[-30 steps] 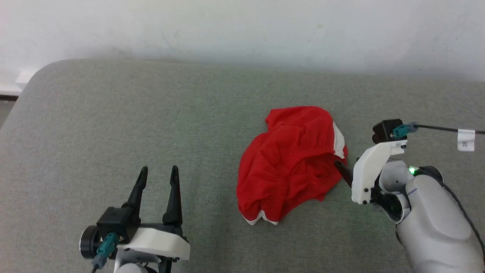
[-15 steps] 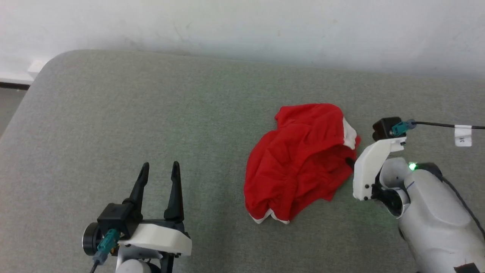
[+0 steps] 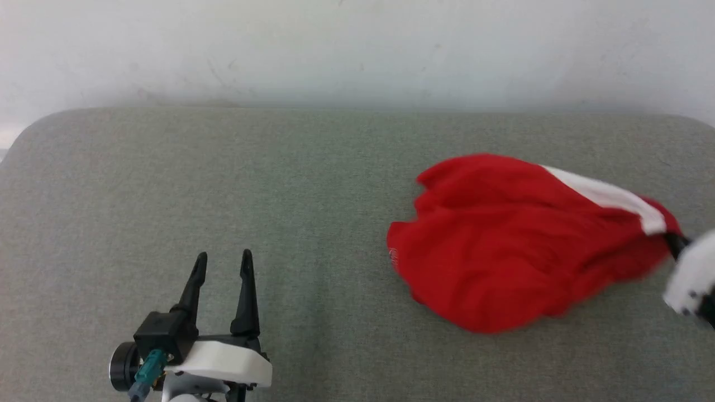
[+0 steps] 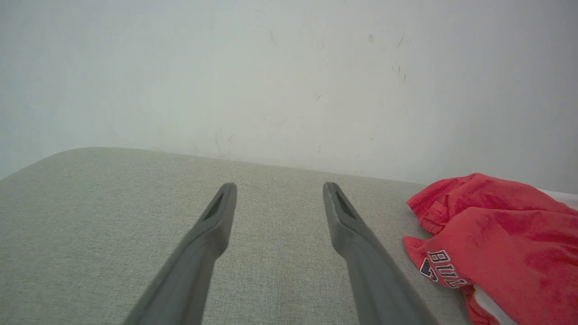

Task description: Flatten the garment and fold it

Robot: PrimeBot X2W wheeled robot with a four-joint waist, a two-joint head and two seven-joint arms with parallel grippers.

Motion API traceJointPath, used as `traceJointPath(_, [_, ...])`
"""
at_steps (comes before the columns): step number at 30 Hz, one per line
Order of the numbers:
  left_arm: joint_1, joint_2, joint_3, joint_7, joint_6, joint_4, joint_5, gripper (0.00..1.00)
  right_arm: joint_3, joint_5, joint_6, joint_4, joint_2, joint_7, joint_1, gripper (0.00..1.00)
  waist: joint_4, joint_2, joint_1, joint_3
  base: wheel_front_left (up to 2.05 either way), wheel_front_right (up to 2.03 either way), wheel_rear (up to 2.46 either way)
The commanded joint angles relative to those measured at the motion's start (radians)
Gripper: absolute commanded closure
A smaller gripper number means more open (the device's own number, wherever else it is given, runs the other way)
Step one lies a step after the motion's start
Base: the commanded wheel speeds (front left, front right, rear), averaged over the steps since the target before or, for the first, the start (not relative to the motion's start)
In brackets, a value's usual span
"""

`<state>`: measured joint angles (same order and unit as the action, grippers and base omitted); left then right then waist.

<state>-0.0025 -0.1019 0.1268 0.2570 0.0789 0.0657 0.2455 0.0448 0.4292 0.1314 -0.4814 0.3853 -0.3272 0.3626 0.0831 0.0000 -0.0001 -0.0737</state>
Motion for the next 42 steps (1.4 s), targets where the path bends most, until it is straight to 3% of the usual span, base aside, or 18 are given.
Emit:
traceJointPath(1, [0.009,0.001,-0.005,0.005,-0.004,-0.002,-0.007,0.0,0.071,-0.01,-0.001,0.008,-0.008,-0.024,-0.063,1.0,-0.016,0.0,0.0001,0.004,0.0,0.0,0.0])
traceJointPath(5, [0.008,0.001,-0.006,0.005,-0.008,0.003,-0.011,0.0,0.199,-0.043,-0.001,-0.004,-0.042,-0.045,-0.159,1.0,-0.02,0.0,0.0001,0.0,0.0,0.0,0.0])
traceJointPath(6, [0.007,0.002,-0.005,0.005,-0.009,0.005,-0.012,0.0,0.214,-0.052,-0.001,-0.001,-0.056,-0.038,-0.172,0.73,-0.021,0.0,0.0001,-0.001,0.0,0.0,0.0])
traceJointPath(7, [0.006,0.002,-0.006,0.005,-0.009,0.006,-0.013,0.0,0.226,-0.057,-0.001,0.005,-0.072,-0.028,-0.18,0.0,-0.021,0.0,0.0001,-0.002,0.0,0.0,0.0])
traceJointPath(14, [0.009,0.005,-0.004,0.005,-0.012,0.014,-0.017,0.0,0.306,-0.1,-0.001,0.156,-0.152,0.118,-0.206,0.0,-0.018,0.0,0.0001,0.007,0.0,0.0,0.0])
traceJointPath(17, [0.012,0.006,-0.004,0.005,-0.012,0.016,-0.018,0.0,0.289,-0.112,-0.001,0.223,-0.168,0.128,-0.221,0.0,-0.015,0.0,0.0001,0.014,0.0,0.0,0.0])
traceJointPath(24, [0.014,0.01,0.001,0.005,-0.014,0.02,-0.017,0.0,-0.006,-0.066,-0.001,0.413,-0.127,-0.071,-0.26,0.0,-0.008,0.0,0.0001,0.025,0.0,0.0,0.0])
traceJointPath(28, [0.004,0.015,0.015,0.005,-0.02,0.023,-0.018,0.0,-0.168,-0.037,-0.001,0.442,-0.088,-0.179,-0.225,0.0,0.008,0.0,0.0001,0.011,0.0,0.0,0.0])
traceJointPath(40, [-0.057,0.04,0.056,0.005,-0.03,0.034,-0.003,0.0,-0.451,0.06,-0.001,0.213,0.012,-0.278,0.019,0.0,0.072,0.0,0.0001,-0.071,0.0,0.0,0.0])
traceJointPath(41, [-0.061,0.041,0.056,0.005,-0.029,0.034,-0.001,0.0,-0.463,0.067,-0.001,0.197,0.018,-0.27,0.036,0.57,0.075,0.0,0.0001,-0.075,0.0,0.0,0.0])
traceJointPath(42, [-0.063,0.043,0.057,0.005,-0.028,0.033,0.0,0.0,-0.473,0.074,-0.001,0.183,0.024,-0.262,0.052,0.93,0.078,0.0,0.0001,-0.078,0.0,0.0,0.0])
